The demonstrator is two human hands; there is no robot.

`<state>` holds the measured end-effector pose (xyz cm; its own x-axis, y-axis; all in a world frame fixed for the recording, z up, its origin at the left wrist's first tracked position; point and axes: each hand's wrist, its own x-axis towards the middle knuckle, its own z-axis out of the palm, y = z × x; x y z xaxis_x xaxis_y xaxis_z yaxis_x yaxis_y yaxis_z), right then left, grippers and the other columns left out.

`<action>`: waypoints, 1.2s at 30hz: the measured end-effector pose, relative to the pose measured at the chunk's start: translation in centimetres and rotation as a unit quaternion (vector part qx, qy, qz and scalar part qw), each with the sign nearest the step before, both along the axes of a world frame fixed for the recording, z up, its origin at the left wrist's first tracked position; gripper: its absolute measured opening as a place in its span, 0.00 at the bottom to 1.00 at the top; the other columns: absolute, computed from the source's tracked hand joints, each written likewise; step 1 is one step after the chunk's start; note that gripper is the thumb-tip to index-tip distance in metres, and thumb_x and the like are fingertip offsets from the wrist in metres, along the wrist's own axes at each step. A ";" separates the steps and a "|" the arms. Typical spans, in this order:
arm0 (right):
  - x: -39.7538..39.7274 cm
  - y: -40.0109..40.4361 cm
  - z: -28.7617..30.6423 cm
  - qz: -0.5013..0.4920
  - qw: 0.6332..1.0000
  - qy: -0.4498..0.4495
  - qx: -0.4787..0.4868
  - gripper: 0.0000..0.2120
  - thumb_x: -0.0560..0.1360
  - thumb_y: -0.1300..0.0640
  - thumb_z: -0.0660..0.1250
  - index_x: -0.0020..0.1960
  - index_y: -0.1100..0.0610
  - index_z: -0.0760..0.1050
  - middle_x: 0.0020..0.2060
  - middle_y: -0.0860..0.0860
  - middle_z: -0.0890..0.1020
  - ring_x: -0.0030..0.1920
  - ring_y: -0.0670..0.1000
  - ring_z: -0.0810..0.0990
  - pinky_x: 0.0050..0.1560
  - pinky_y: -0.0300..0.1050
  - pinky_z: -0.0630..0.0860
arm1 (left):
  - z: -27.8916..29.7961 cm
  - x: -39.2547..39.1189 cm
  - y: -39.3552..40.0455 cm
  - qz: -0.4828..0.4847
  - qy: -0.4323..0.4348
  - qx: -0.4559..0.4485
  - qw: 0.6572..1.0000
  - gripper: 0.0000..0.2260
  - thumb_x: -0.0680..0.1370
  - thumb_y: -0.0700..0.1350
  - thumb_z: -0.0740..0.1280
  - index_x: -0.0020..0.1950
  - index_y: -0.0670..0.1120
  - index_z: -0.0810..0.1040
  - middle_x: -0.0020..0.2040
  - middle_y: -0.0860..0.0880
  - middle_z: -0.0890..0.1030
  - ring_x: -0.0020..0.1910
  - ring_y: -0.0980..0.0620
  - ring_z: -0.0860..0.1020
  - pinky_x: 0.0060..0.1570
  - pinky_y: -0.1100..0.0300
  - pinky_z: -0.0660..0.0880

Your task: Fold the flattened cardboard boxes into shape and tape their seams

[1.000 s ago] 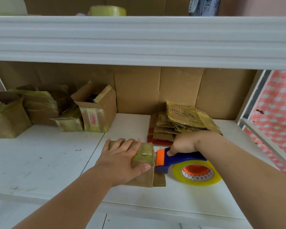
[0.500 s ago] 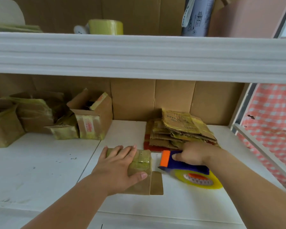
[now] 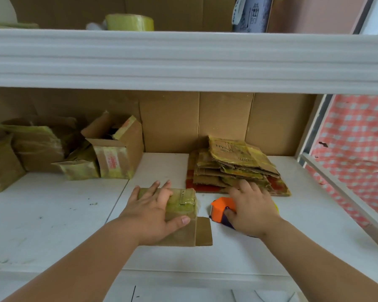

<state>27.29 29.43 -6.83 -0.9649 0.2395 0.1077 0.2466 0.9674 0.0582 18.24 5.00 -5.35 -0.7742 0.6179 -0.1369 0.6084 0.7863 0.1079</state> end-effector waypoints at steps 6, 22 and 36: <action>-1.0 -8.0 0.3 0.092 0.924 0.018 -0.371 0.32 0.83 0.42 0.52 0.81 0.55 0.48 0.80 0.50 0.54 0.79 0.48 0.53 0.76 0.41 0.51 | 0.1 -0.3 -0.6 -0.016 -0.001 0.034 0.999 0.35 0.77 0.71 0.53 0.79 0.56 0.54 0.80 0.58 0.39 0.78 0.57 0.35 0.77 0.44 0.38; -1.0 -11.0 -0.8 -0.064 0.725 -0.014 -0.686 0.40 0.75 0.28 0.51 0.81 0.43 0.44 0.78 0.46 0.58 0.77 0.53 0.59 0.74 0.51 0.60 | -0.1 -0.4 -3.4 0.325 -0.403 0.493 0.699 0.10 0.83 0.47 0.62 0.64 0.51 0.75 0.54 0.43 0.83 0.51 0.42 0.81 0.46 0.49 0.79; -2.8 -8.8 0.2 -0.022 0.853 0.027 -0.520 0.20 0.80 0.48 0.63 0.70 0.46 0.65 0.59 0.45 0.76 0.56 0.48 0.76 0.58 0.47 0.75 | -1.2 -3.2 -4.6 0.322 -0.242 0.461 0.791 0.25 0.80 0.50 0.68 0.75 0.49 0.68 0.70 0.48 0.74 0.65 0.45 0.74 0.67 0.49 0.71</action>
